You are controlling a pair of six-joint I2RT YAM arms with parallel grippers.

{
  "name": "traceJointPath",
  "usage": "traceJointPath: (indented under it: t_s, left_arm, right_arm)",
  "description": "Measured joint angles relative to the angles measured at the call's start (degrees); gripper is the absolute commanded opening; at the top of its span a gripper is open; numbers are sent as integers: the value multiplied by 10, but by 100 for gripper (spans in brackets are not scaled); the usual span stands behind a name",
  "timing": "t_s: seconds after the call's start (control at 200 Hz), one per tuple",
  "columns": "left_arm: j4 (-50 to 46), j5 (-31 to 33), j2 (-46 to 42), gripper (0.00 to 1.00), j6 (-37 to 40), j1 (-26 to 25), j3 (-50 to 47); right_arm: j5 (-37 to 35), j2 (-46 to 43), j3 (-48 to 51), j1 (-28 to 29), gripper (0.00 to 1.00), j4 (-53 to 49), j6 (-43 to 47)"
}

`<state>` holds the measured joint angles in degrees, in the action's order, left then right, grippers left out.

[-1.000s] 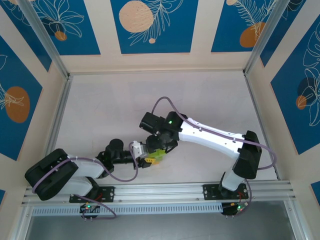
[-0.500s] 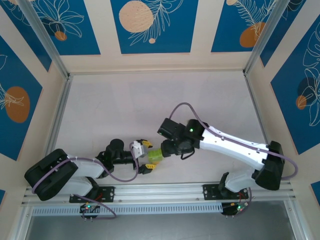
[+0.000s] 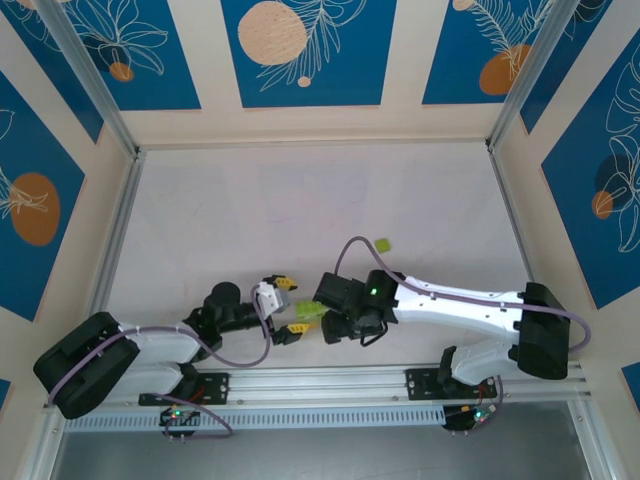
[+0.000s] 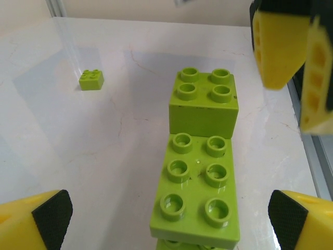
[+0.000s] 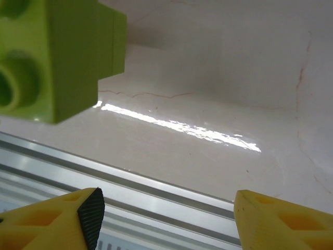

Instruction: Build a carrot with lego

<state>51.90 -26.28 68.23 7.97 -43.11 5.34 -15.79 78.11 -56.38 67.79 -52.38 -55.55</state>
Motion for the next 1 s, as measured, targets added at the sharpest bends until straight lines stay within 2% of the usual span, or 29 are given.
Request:
traceJointPath:
  t_s: [0.315, 0.69, 0.995]
  left_arm:
    - [-24, 23, -50, 99, -14, 0, -7]
    - [-31, 39, -40, 95, -16, 0, -8]
    - [-31, 19, 0, 91, -16, 0, -8]
  right_arm:
    - [8, 20, 14, -44, 65, 30, 3]
    - [8, 20, 23, -96, 64, 31, 31]
    - [8, 36, 20, -127, 64, 37, 59]
